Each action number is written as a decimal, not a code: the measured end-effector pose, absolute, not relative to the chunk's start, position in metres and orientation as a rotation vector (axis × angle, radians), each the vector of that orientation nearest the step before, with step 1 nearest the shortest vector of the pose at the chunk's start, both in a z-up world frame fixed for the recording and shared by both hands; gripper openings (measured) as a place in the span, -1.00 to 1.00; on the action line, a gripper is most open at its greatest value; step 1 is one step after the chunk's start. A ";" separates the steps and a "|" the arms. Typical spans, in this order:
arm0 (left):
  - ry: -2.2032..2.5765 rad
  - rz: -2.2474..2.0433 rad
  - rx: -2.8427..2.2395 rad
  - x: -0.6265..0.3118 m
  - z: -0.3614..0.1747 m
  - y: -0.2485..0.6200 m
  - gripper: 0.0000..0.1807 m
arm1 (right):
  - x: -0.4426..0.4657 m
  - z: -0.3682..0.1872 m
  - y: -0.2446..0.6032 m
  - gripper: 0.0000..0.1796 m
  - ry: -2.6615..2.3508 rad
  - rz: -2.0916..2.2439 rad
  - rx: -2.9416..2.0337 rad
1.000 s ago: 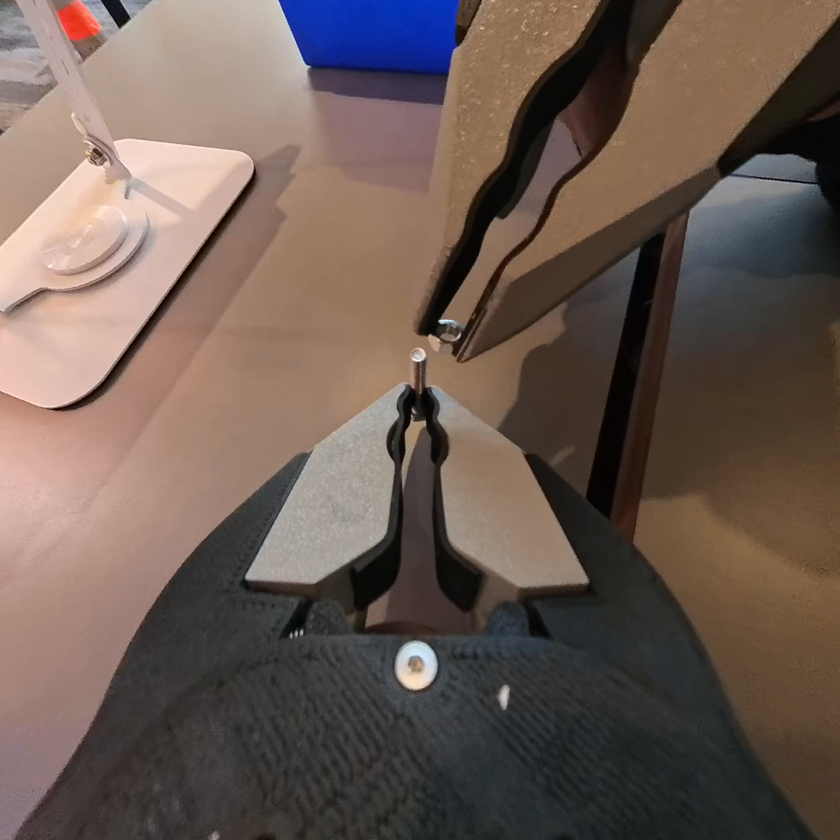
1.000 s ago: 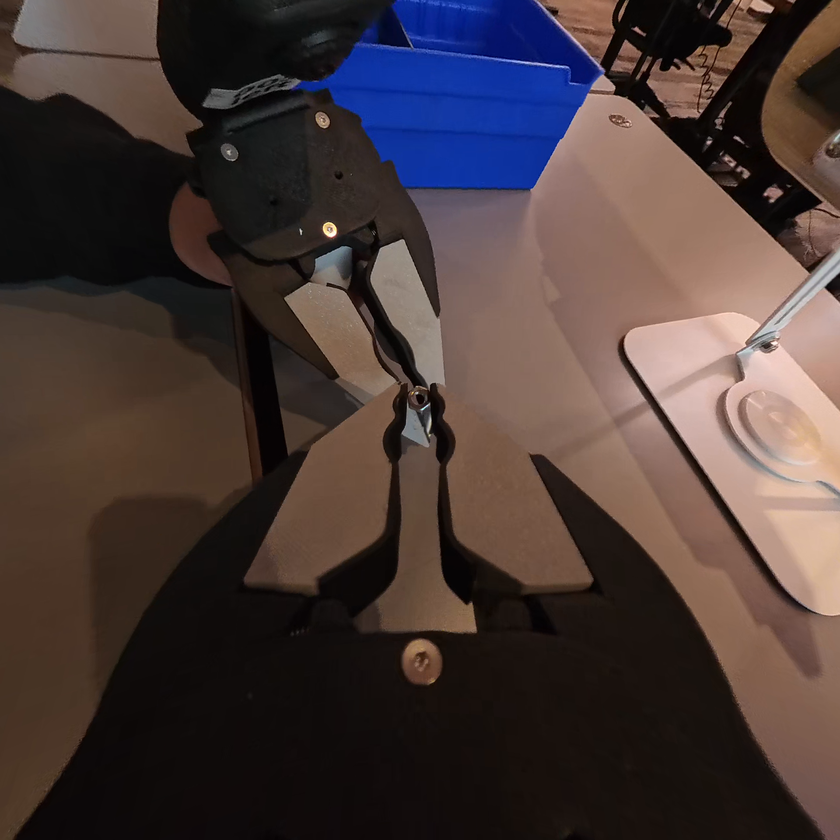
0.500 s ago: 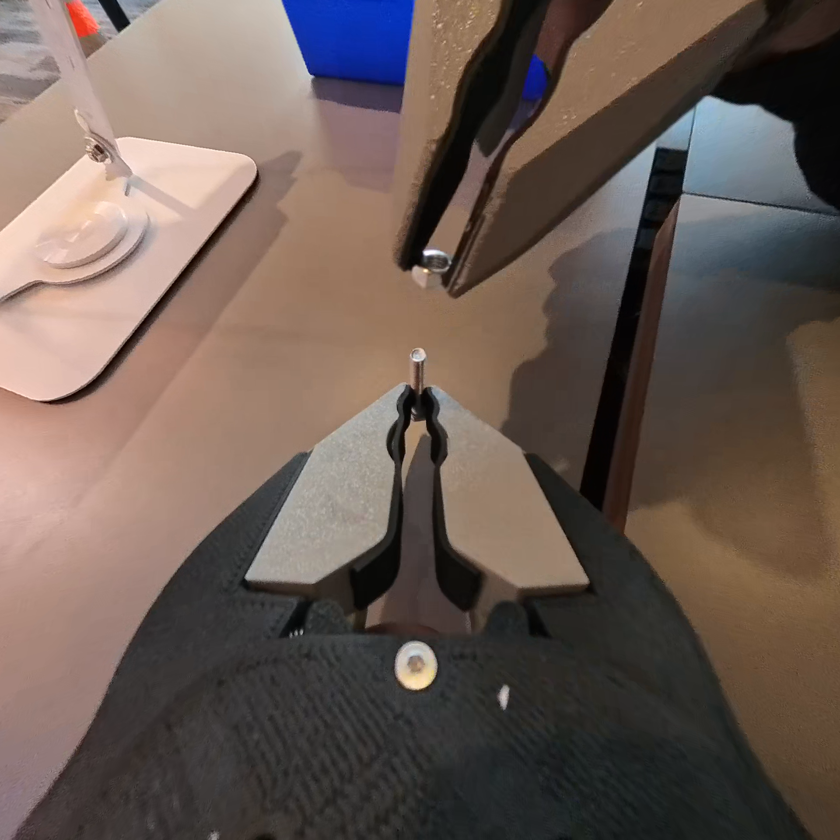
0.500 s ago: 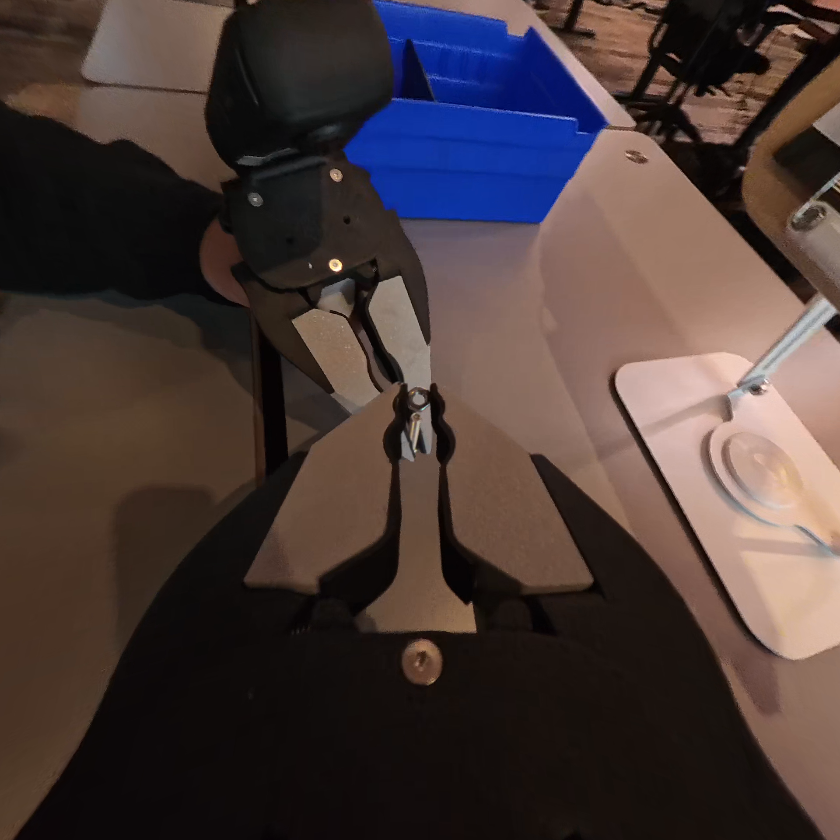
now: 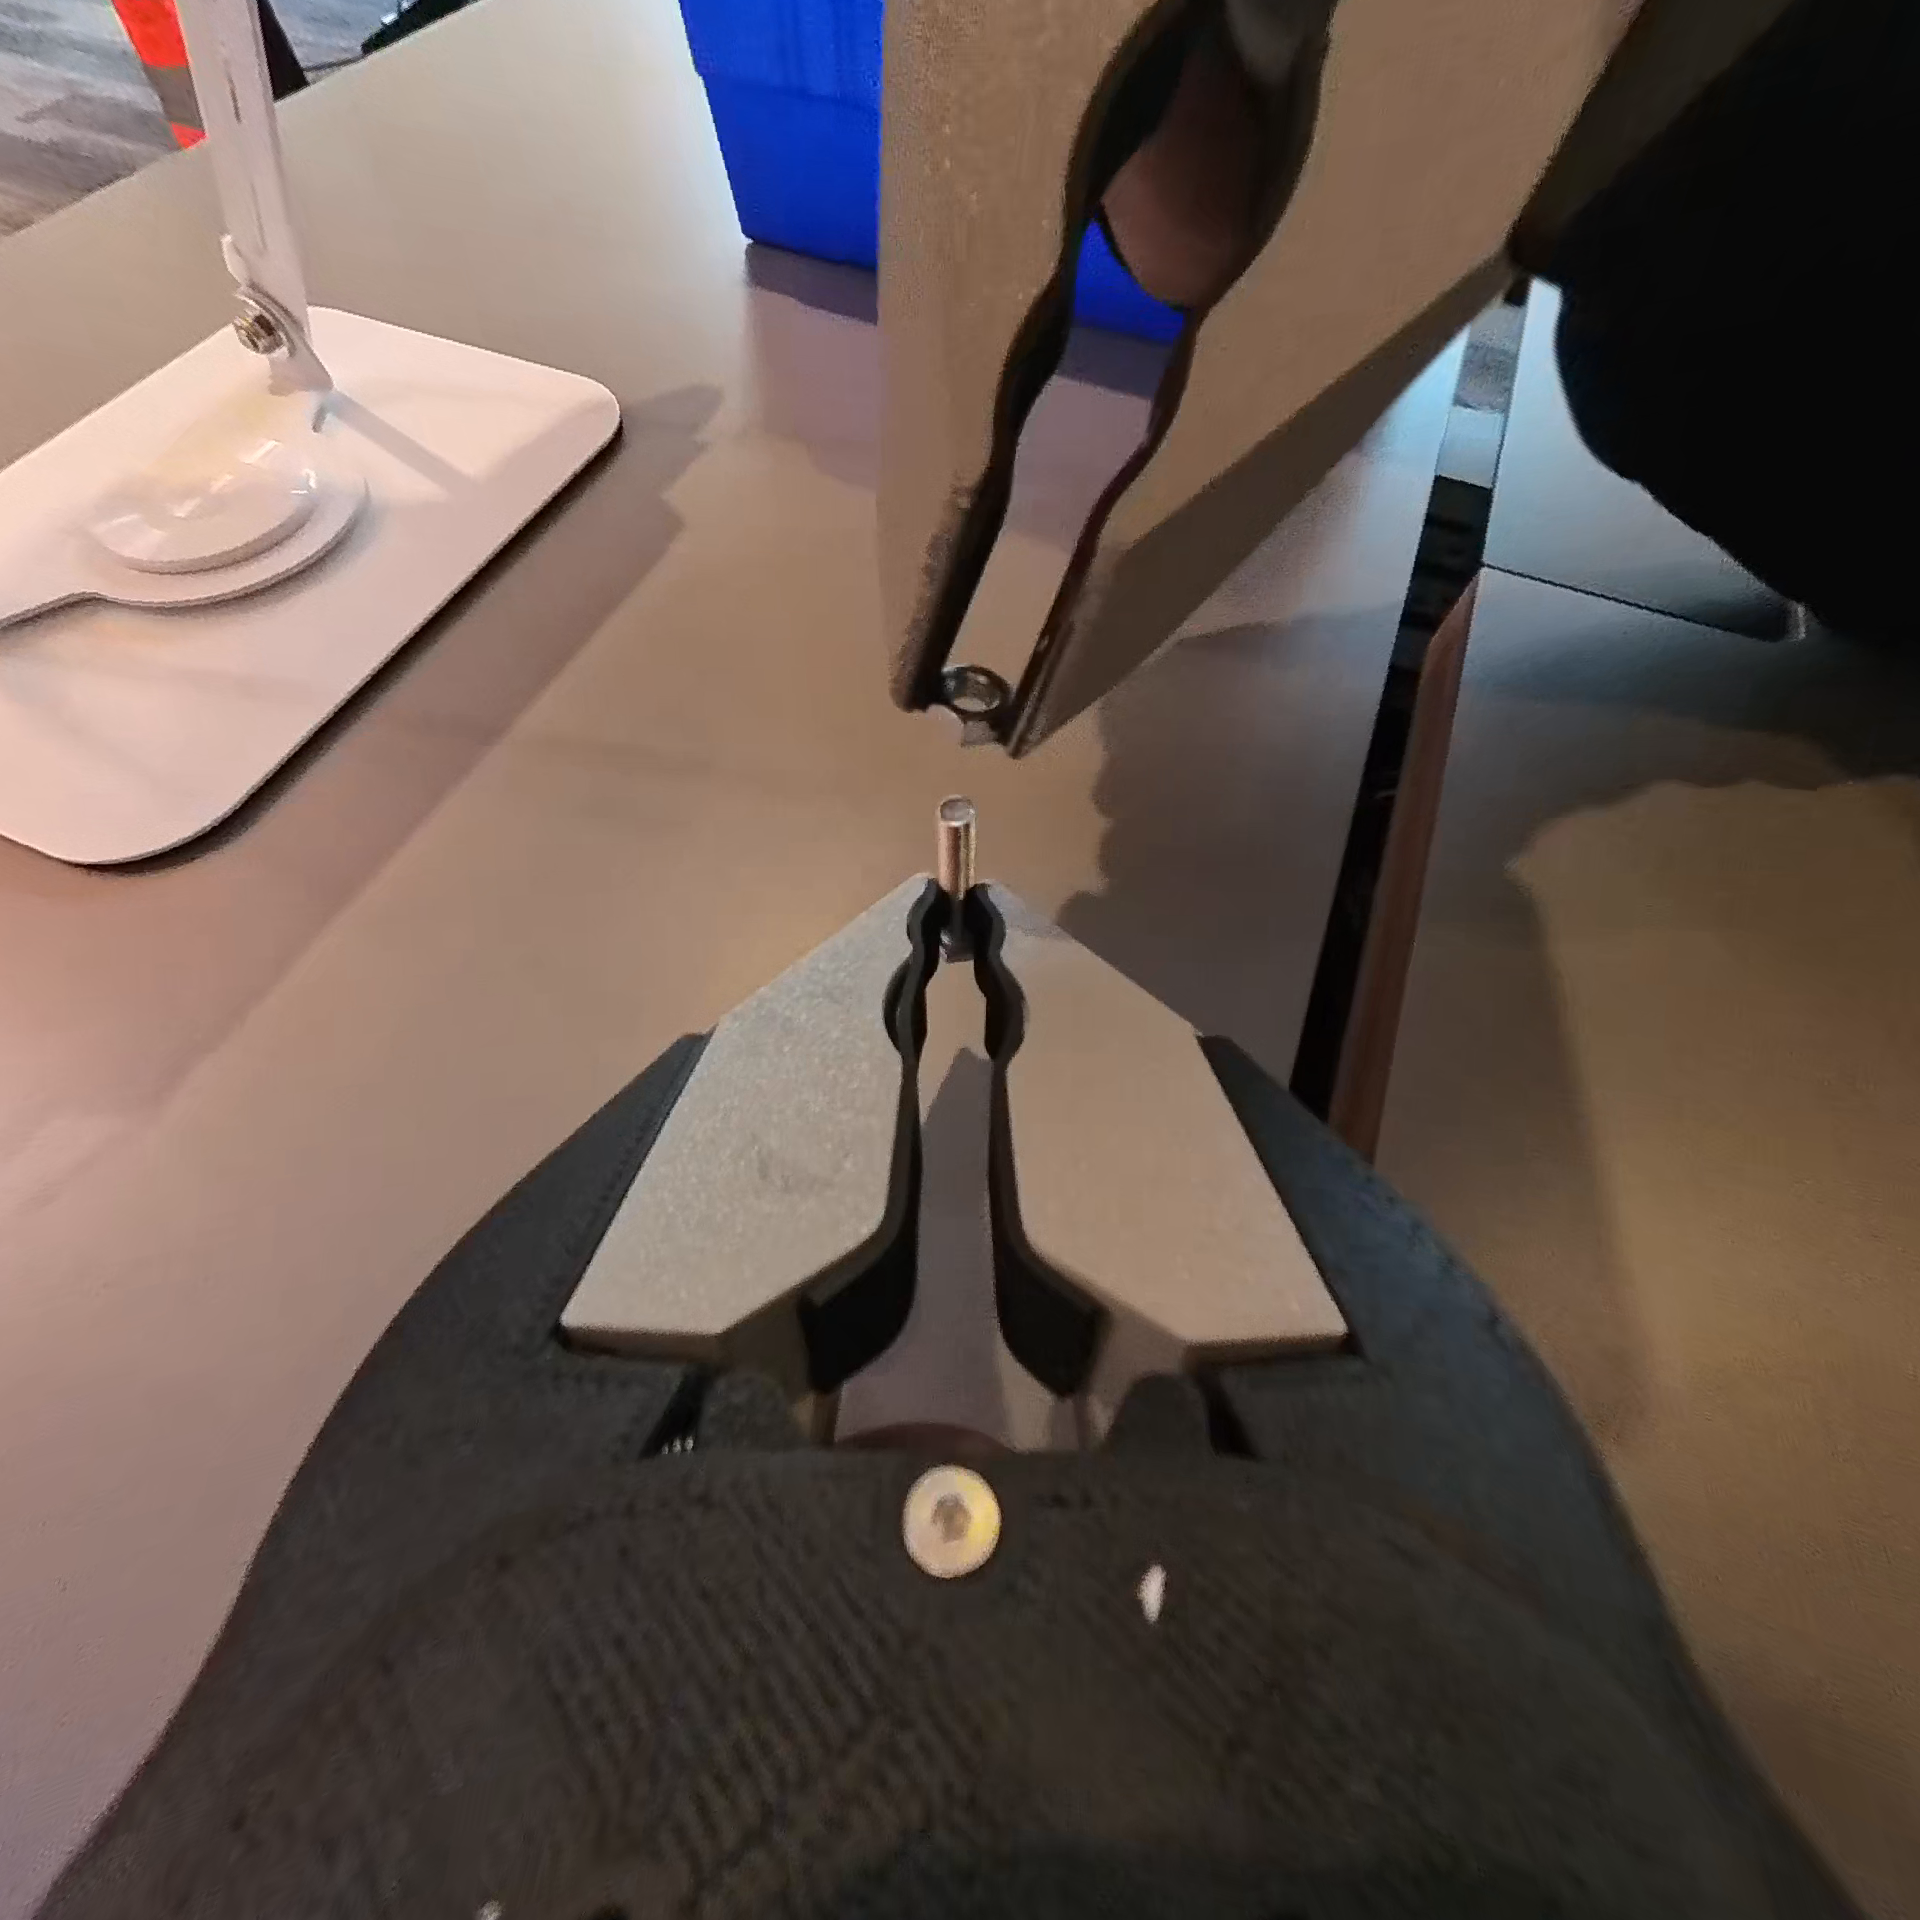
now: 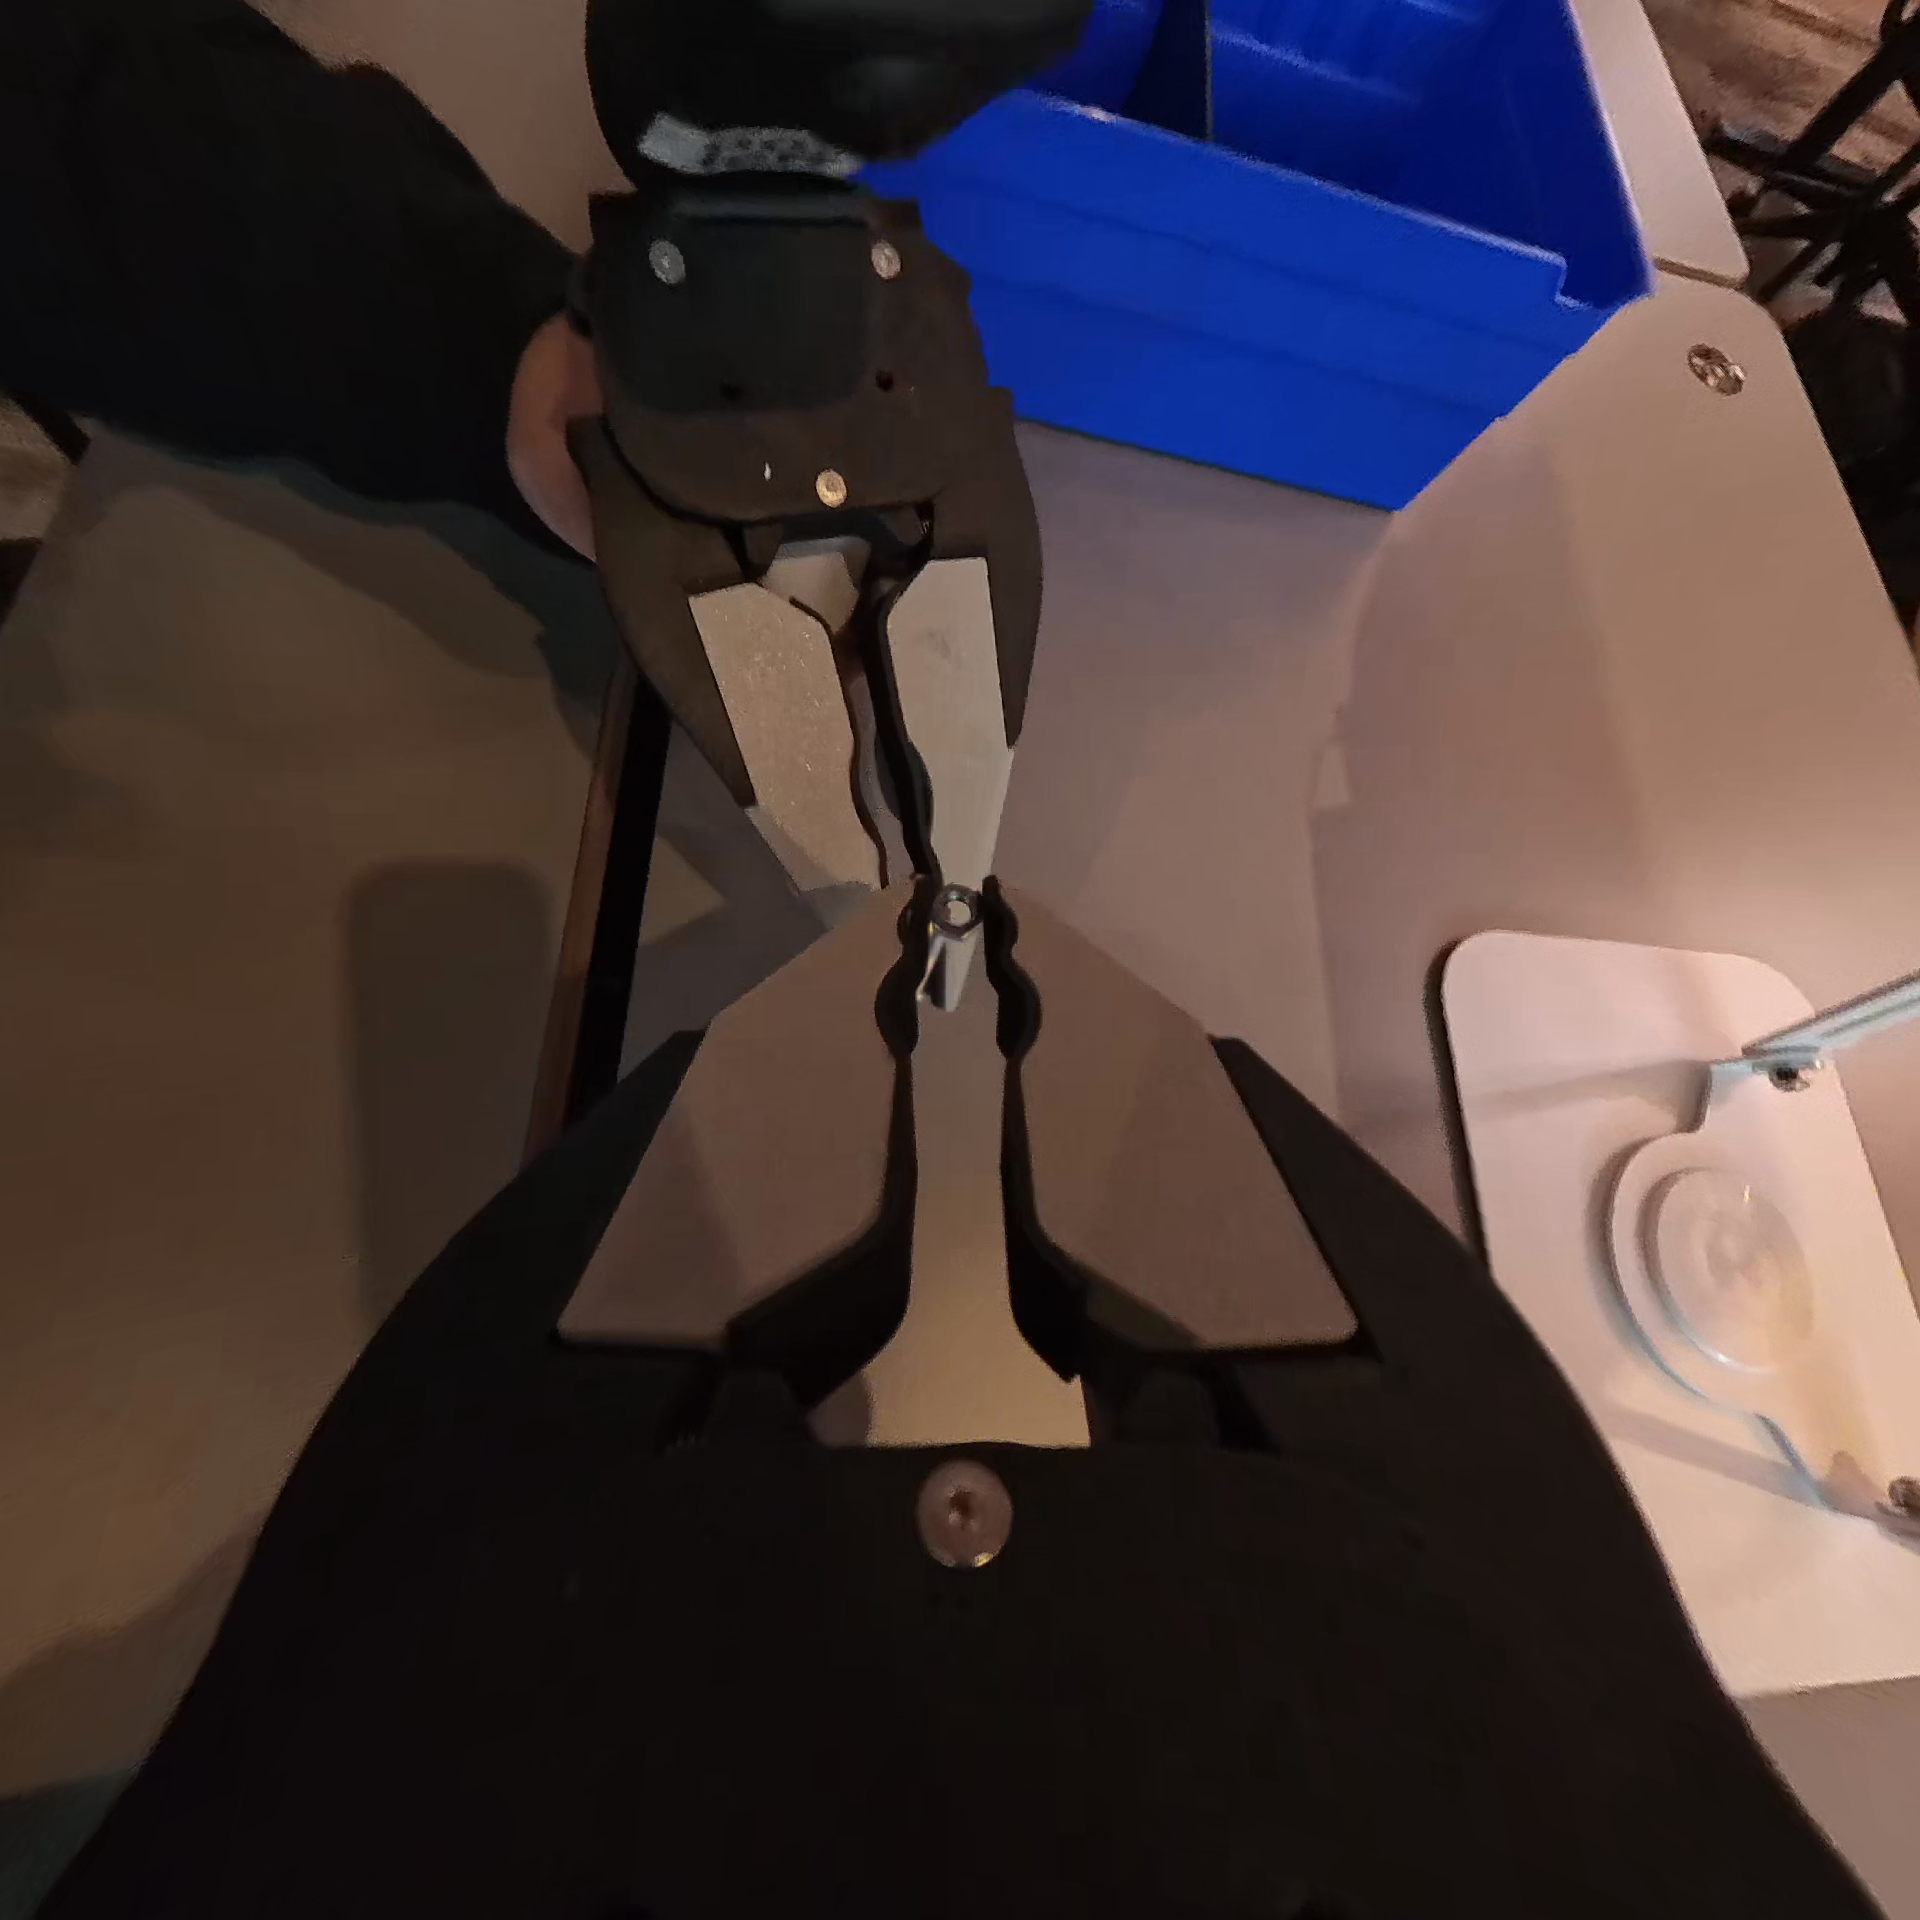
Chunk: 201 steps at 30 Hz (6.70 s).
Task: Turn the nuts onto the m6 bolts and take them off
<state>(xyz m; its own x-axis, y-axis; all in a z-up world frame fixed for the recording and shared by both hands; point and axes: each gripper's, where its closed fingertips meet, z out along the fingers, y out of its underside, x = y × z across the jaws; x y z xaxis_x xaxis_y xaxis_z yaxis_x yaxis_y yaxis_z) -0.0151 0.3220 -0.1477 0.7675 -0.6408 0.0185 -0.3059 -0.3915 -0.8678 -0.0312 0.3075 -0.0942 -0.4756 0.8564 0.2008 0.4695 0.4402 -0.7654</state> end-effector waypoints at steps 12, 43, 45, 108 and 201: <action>0.741 -0.375 -1.980 -0.012 -0.144 0.320 -0.98 | -0.030 -0.103 0.302 -0.93 -2.193 0.830 -1.060; 0.799 -0.289 -2.031 -0.011 -0.159 0.320 -0.97 | -0.027 -0.120 0.300 -0.93 -2.295 0.577 -1.057; 0.809 -0.271 -2.037 -0.012 -0.161 0.320 -0.97 | -0.027 -0.123 0.299 -0.92 -2.304 0.568 -1.063; 0.777 -0.277 -2.018 -0.016 -0.156 0.322 -0.97 | -0.025 -0.113 0.311 -1.00 -2.210 0.765 -1.129; 0.685 -0.507 -2.030 -0.015 -0.150 0.318 -0.97 | -0.021 -0.109 0.299 -0.58 -1.858 1.136 -1.319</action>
<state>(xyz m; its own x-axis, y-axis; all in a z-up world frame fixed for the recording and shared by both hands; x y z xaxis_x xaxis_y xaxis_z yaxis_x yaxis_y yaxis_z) -0.0152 0.3180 -0.1502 0.7619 -0.6419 0.0867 -0.2697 -0.4360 -0.8586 -0.0205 0.2988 -0.1086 -0.3372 0.9414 -0.0131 0.4407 0.1455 -0.8858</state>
